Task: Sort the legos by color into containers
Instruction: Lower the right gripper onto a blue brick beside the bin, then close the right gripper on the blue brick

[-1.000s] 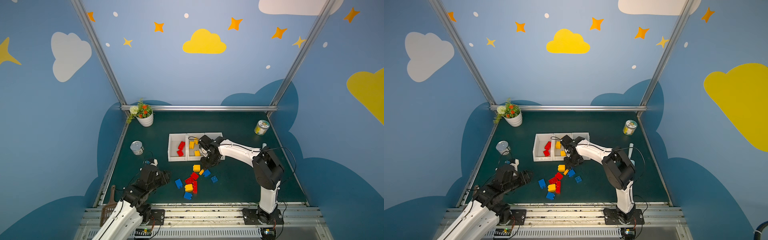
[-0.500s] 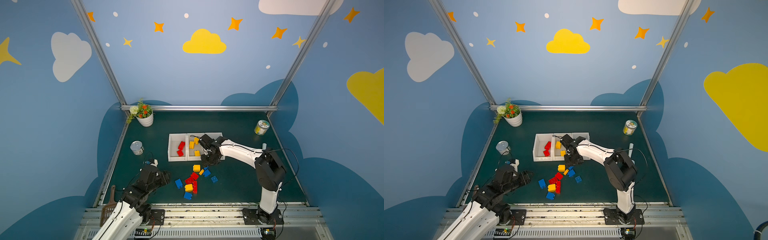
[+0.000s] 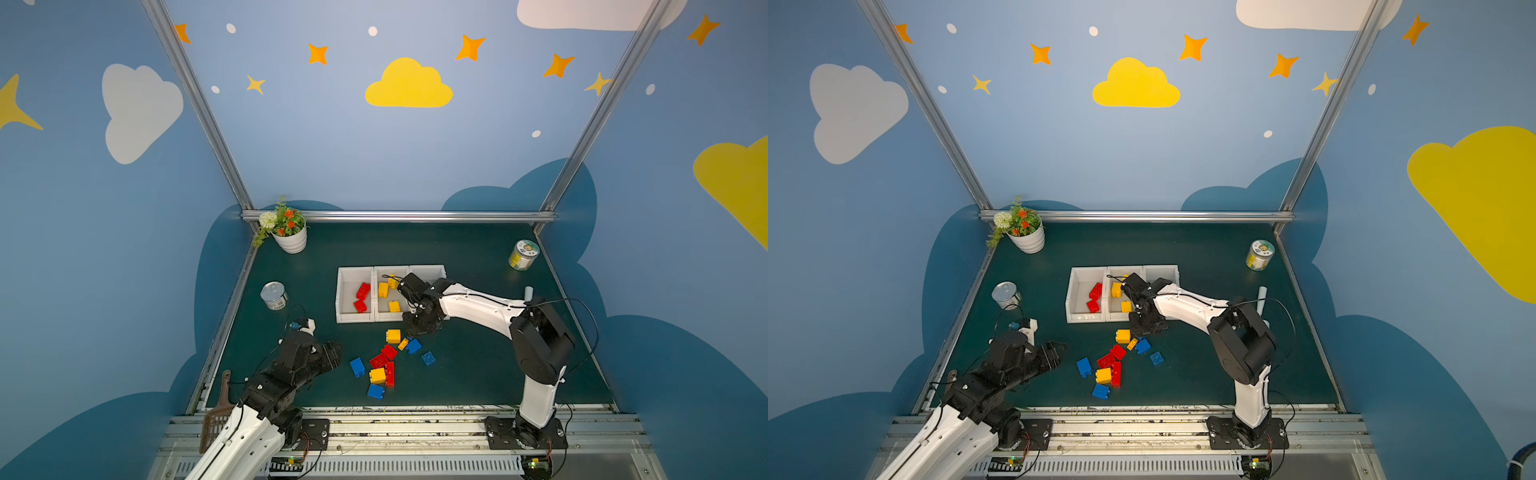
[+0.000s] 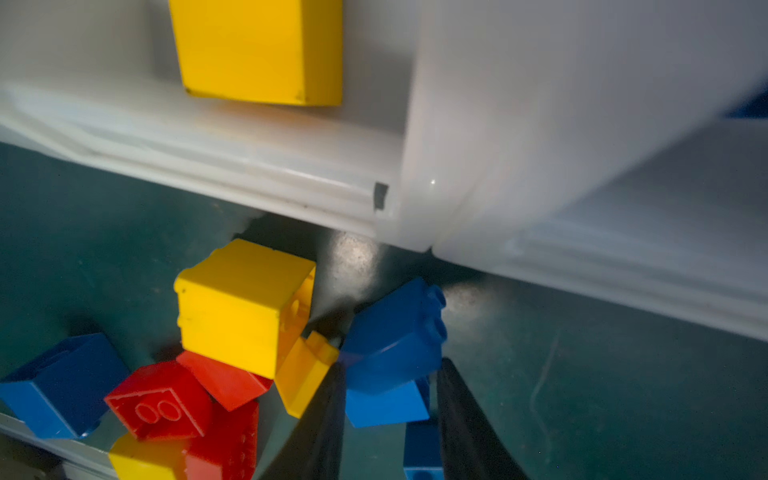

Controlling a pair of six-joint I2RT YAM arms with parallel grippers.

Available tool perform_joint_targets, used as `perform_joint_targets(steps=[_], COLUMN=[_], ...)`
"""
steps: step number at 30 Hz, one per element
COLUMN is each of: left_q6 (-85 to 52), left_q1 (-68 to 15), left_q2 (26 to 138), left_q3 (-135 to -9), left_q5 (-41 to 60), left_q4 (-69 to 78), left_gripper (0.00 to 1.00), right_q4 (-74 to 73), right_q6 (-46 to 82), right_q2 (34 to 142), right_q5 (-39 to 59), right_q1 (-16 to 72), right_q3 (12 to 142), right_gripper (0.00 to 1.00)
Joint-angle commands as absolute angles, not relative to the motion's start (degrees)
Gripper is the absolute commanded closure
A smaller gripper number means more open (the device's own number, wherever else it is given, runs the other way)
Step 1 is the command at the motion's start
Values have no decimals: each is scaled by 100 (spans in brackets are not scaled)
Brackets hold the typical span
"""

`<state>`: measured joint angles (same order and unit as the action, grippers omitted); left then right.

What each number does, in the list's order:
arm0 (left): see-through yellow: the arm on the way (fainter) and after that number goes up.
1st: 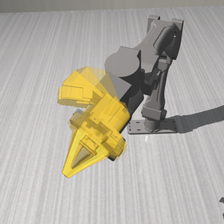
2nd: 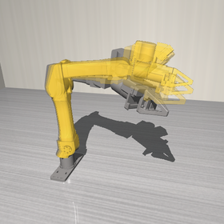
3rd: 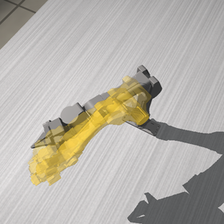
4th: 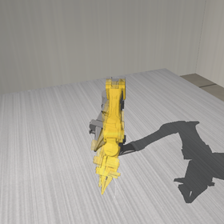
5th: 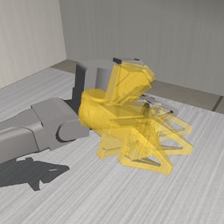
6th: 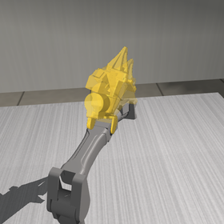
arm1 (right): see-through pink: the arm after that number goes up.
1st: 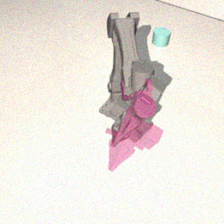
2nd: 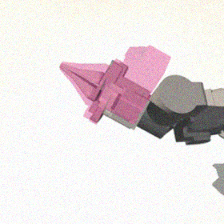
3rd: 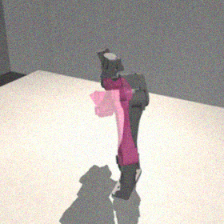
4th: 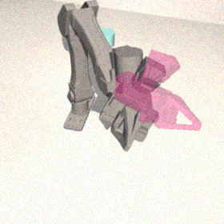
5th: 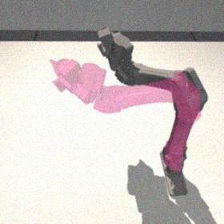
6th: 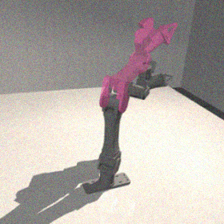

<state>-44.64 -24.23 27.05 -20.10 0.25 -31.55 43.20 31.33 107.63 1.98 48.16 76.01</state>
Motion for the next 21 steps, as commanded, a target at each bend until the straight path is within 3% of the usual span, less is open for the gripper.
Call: perform_joint_targets(steps=[1,15,21], left_q6=[-4474,-4465,-4465], left_q1=[-2450,-2452,-2452], left_q2=[2731,2766,2782], left_q3=[-1969,-1928,-1927], left_q5=[18,34,53], left_q4=[-3208,-3138,-3112], left_gripper=[40,40,40], right_q4=[4456,4716,4529], right_q6=[3225,3355,3432], right_q2=[10758,10160,10063], right_q5=[52,-169,-53], right_q1=[4847,4779,4814], right_q3=[7400,7076,7236], right_gripper=[64,61,53])
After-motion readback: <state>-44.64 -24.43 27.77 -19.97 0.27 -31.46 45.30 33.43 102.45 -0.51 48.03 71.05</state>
